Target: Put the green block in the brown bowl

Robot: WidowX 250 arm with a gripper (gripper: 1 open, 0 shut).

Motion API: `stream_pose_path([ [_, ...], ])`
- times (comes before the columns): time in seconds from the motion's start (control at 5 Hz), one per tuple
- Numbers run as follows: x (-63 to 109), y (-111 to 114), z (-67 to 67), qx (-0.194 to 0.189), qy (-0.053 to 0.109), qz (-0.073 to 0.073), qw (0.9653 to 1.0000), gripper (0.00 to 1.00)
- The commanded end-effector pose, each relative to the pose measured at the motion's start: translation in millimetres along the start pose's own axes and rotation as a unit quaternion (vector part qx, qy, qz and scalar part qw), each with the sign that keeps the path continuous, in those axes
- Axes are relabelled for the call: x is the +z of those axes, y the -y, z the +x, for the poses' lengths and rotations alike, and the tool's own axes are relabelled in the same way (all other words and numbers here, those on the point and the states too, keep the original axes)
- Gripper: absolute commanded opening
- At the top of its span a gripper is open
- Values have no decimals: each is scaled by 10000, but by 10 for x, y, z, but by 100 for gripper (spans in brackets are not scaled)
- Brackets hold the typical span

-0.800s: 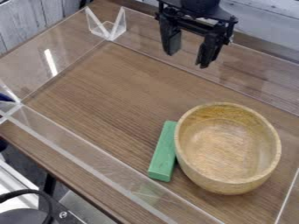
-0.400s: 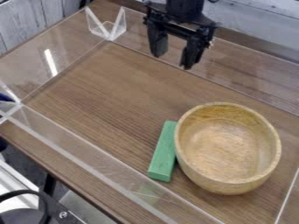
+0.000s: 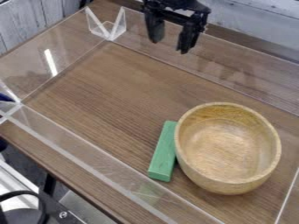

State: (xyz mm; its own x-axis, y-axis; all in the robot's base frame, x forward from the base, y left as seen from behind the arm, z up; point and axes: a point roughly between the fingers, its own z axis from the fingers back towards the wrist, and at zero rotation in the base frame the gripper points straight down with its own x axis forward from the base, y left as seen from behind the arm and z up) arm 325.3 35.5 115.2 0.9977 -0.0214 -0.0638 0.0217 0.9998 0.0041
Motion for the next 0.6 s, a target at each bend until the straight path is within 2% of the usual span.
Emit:
stream_pose_path([
  [0.0,229,141,65,-296,387,37,9988,100],
  [0.2,262,223,4,-427,421,24,9982,100],
  [0.4,267,140,44,-361,507,56,9980,100],
])
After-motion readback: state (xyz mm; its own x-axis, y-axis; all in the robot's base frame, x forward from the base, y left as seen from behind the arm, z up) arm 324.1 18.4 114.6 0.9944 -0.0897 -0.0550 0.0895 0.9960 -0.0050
